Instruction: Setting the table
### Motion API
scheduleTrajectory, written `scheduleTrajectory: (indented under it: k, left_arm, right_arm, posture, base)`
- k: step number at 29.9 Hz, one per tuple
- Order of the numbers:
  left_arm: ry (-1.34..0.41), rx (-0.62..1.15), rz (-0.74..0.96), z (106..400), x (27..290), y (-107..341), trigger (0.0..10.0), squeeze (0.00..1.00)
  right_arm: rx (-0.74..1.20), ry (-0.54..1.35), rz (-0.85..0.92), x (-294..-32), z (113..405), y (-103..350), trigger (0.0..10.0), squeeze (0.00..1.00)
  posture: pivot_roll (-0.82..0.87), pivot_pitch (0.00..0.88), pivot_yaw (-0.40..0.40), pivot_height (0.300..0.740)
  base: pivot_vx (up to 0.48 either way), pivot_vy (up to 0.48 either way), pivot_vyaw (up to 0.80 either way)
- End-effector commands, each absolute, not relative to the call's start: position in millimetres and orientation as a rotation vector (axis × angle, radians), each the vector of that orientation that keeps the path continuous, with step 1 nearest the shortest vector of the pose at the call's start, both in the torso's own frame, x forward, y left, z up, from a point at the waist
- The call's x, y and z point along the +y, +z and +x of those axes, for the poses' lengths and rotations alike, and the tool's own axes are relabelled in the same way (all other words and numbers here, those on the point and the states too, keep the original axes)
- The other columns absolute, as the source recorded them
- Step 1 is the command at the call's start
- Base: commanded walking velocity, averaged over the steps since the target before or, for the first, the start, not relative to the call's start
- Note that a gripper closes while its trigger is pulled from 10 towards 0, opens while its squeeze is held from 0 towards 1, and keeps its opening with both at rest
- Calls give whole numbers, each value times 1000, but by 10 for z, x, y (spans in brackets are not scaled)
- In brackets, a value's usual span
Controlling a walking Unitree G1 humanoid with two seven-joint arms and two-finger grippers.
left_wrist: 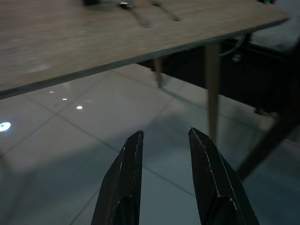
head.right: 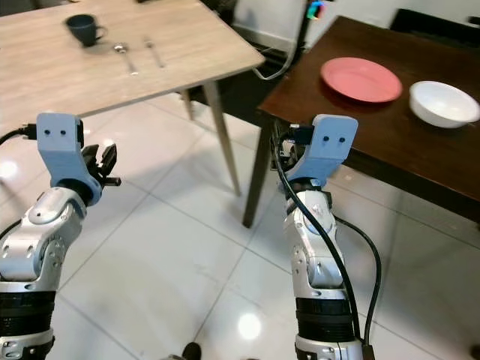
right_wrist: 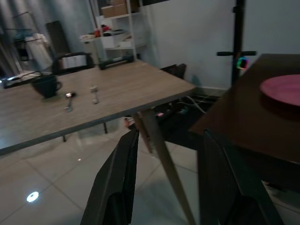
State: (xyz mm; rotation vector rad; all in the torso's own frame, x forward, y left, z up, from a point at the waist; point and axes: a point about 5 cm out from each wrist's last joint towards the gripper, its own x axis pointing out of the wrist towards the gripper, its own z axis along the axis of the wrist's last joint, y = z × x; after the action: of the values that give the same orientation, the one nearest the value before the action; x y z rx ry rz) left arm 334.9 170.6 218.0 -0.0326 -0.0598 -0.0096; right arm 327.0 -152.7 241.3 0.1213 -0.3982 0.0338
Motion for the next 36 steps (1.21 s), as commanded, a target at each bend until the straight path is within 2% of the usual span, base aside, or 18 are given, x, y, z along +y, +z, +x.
scheduleTrajectory:
  k: [1, 20, 36]
  left_arm:
    - [10, -12, -17, 3347, 1750, 2084, 10000, 0]
    - [31, 16, -3, 3363, 1780, 2049, 10000, 0]
    - [38, 41, 28, 3376, 1782, 2015, 10000, 0]
  right_arm:
    - [-377, 16, 115, -1561, 3271, 2368, 10000, 0]
    - [-374, 13, 135, -1566, 3266, 2360, 10000, 0]
    - [-391, 17, 182, -1579, 3247, 2389, 10000, 0]
  posture:
    - [33, 113, 76, 740]
    - [30, 116, 78, 740]
    - [28, 115, 79, 740]
  base:
    - [0, 0, 788]
    - [412, 0, 767]
    - [51, 0, 0]
